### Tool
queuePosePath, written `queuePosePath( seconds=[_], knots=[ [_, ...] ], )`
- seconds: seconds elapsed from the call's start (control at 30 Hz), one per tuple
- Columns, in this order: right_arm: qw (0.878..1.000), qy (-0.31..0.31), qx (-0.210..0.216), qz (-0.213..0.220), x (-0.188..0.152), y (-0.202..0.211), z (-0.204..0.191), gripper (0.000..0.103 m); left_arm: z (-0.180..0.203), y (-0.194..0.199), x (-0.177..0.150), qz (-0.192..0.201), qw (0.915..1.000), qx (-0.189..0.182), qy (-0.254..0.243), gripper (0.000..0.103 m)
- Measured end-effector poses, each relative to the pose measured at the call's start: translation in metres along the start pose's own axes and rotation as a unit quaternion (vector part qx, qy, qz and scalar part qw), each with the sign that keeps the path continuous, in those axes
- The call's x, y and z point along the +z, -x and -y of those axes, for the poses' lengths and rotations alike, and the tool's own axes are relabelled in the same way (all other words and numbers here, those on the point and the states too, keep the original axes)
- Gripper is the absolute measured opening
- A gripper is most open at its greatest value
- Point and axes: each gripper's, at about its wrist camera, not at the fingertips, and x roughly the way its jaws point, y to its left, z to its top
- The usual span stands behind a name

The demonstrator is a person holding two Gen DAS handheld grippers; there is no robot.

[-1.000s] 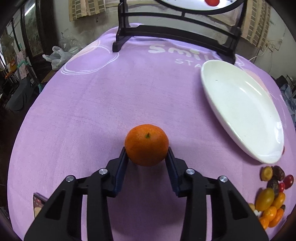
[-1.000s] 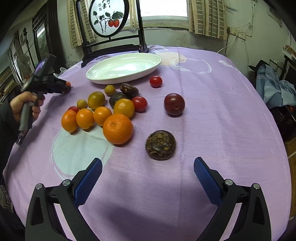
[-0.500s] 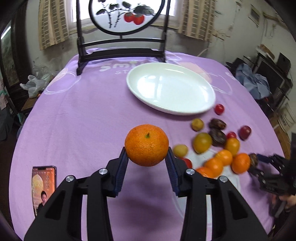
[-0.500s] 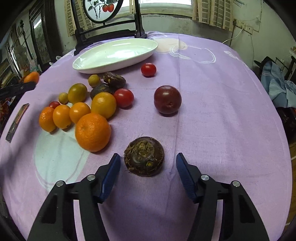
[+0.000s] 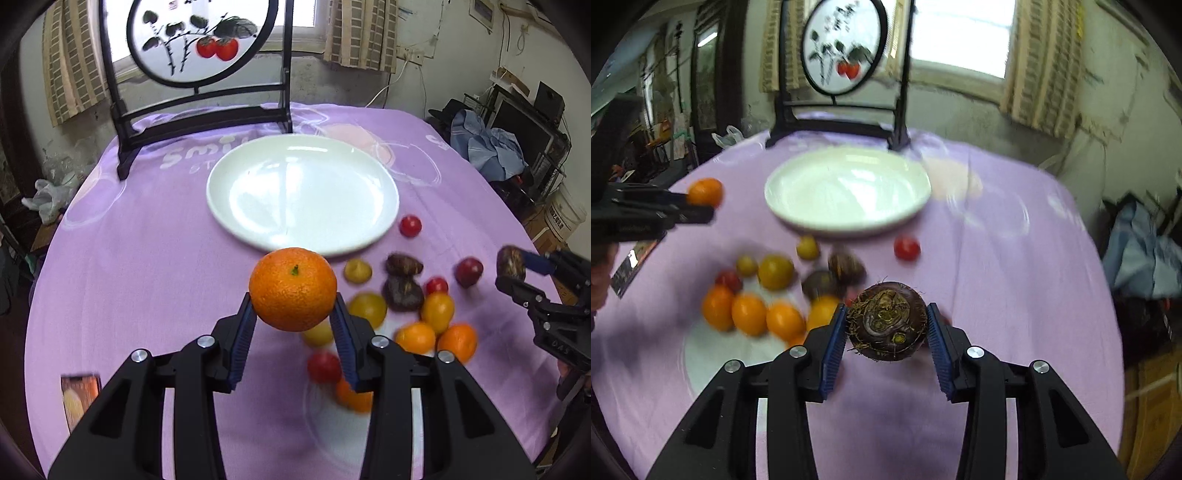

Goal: Organize fruits
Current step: 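Place the mandarin and brown fruit on the white plate, opening both tools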

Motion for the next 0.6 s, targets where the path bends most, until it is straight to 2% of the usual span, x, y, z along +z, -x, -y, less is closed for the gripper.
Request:
queuePosePath(
  seconds=[0.1,0.23,0.37,0.5,0.53,0.57,0.6],
  knots=[
    [0.999,0.025,0.020,0.004,0.047,-0.031,-0.010,0.043,0.001,-0.027,0.036,-0.012,0.9999,0.001,0.007,0.040],
    [0.998,0.029,0.038,-0.027,0.093,-0.102,-0.015,0.043,-0.011,-0.082,0.079,-0.039,0.9985,0.006,0.037,0.040],
    [0.997,0.010,0.045,-0.068,0.116,-0.160,-0.010,0.043,-0.025,-0.136,0.101,-0.069,0.9962,0.016,0.051,0.040],
    [0.994,0.013,0.041,-0.101,0.117,-0.192,-0.012,0.044,-0.031,-0.171,0.114,-0.097,0.9936,0.018,0.056,0.041],
    [0.994,0.014,0.037,-0.102,0.118,-0.195,-0.013,0.048,-0.032,-0.178,0.118,-0.101,0.9931,0.023,0.054,0.041],
    [0.994,0.013,0.037,-0.104,0.119,-0.198,-0.014,0.061,-0.033,-0.181,0.120,-0.103,0.9927,0.027,0.057,0.045],
    [0.994,0.008,0.037,-0.099,0.120,-0.196,-0.012,0.067,-0.035,-0.181,0.123,-0.101,0.9918,0.037,0.068,0.056]
  ],
)
